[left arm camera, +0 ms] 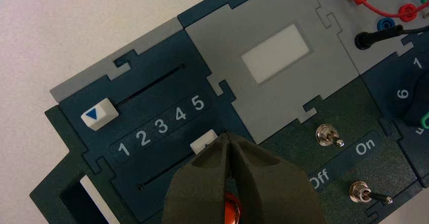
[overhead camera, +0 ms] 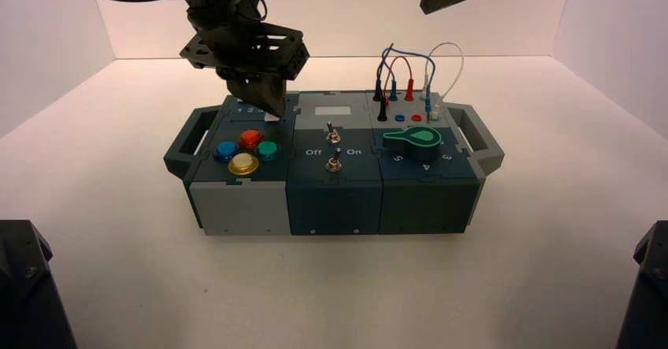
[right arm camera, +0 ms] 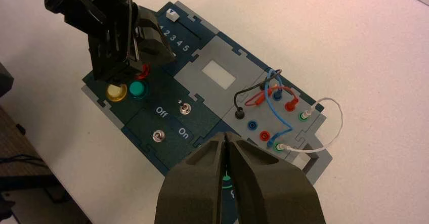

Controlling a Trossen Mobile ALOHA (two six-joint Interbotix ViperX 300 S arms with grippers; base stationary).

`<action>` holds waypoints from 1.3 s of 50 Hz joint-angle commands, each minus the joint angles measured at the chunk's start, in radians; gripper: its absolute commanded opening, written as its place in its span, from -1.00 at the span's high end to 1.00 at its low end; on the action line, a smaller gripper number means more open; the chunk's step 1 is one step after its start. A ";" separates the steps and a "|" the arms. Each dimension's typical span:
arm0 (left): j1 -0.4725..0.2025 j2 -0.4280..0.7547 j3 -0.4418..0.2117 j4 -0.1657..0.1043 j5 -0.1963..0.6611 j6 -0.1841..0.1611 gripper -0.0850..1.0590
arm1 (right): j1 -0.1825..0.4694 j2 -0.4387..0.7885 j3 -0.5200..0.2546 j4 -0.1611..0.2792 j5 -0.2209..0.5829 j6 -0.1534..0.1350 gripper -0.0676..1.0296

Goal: Move the bottom slider to position 4.

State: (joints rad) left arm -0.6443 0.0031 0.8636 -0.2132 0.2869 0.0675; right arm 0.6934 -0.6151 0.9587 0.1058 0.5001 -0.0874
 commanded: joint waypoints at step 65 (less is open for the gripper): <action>-0.038 -0.155 -0.114 0.005 0.020 0.018 0.91 | 0.005 -0.037 -0.025 0.000 -0.011 -0.003 0.92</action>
State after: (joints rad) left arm -0.6796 -0.1427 0.7961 -0.2117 0.3160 0.0782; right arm 0.6934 -0.6443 0.9572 0.1043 0.4970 -0.0874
